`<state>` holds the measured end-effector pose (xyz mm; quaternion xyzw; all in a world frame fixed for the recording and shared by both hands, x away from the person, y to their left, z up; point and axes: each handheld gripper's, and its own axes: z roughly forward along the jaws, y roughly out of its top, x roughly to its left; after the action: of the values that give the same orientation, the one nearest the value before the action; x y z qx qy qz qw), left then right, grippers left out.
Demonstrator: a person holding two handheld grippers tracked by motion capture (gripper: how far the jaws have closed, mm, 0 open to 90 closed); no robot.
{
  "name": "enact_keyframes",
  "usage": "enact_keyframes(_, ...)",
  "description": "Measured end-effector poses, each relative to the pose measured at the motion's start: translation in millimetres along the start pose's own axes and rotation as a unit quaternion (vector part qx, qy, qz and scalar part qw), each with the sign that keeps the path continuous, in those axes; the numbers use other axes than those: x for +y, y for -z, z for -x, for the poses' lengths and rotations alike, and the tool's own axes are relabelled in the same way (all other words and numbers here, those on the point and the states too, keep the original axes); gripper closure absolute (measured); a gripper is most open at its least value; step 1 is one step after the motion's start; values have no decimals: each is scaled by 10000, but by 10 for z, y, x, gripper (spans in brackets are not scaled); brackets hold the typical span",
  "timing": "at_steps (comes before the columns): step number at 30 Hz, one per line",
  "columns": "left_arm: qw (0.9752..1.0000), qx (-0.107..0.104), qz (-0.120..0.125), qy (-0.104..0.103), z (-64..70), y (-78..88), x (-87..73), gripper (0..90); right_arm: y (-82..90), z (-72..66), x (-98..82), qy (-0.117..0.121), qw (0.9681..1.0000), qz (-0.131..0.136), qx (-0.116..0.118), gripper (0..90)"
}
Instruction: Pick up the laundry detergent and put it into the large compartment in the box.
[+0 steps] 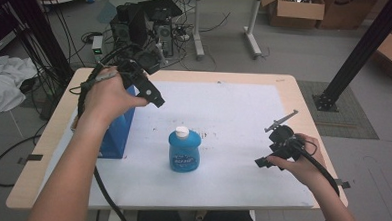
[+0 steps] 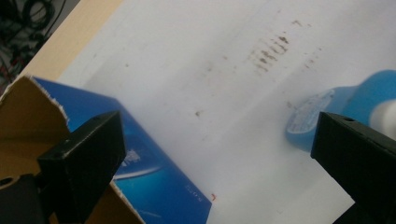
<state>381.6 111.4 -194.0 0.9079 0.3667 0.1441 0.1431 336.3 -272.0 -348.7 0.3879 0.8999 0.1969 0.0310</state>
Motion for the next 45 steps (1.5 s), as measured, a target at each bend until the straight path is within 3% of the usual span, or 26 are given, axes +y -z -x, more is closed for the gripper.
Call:
enact_keyframes(2,10000,-52,13,-58,18,5,-1,26,2,3,-3,8,10000,11,-3,176)
enact_keyframes(6,9985,-330,120,-431,124,43,0,22,17,8,-15,-28,10000,40,3,176)
enact_keyframes(7,9970,-424,118,-636,177,52,0,21,21,9,-18,-18,10000,58,-2,176)
enact_keyframes(8,9970,-424,118,-636,177,52,0,18,21,9,-18,-18,10000,58,-2,176)
enact_keyframes(10,9942,-639,92,-860,246,56,0,15,23,11,-25,11,10000,51,4,176)
enact_keyframes(14,9914,-767,99,-1051,313,55,1,12,19,11,-34,0,10000,76,16,176)
enact_keyframes(16,9883,-909,129,-1215,369,52,3,12,16,12,-37,0,10000,79,20,176)
enact_keyframes(18,9875,-941,139,-1257,389,49,4,10,14,9,-40,-10,9999,97,25,176)
enact_keyframes(19,9849,-1010,150,-1399,433,40,8,6,15,7,-40,-16,9999,95,30,176)
enact_keyframes(20,9849,-1010,150,-1399,433,40,8,6,15,7,-40,-16,9999,95,30,176)
enact_keyframes(24,9805,-1099,80,-1629,550,-10,24,4,17,7,-46,19,9999,110,34,176)
enact_keyframes(31,9772,-1163,-1,-1776,661,-100,42,4,19,0,-51,18,9999,133,42,176)
enact_keyframes(35,9739,-1205,-62,-1920,733,-178,42,4,21,2,-62,25,9999,122,46,176)
enact_keyframes(45,9707,-1232,-265,-2044,847,-402,44,4,15,3,-78,43,9999,146,49,176)
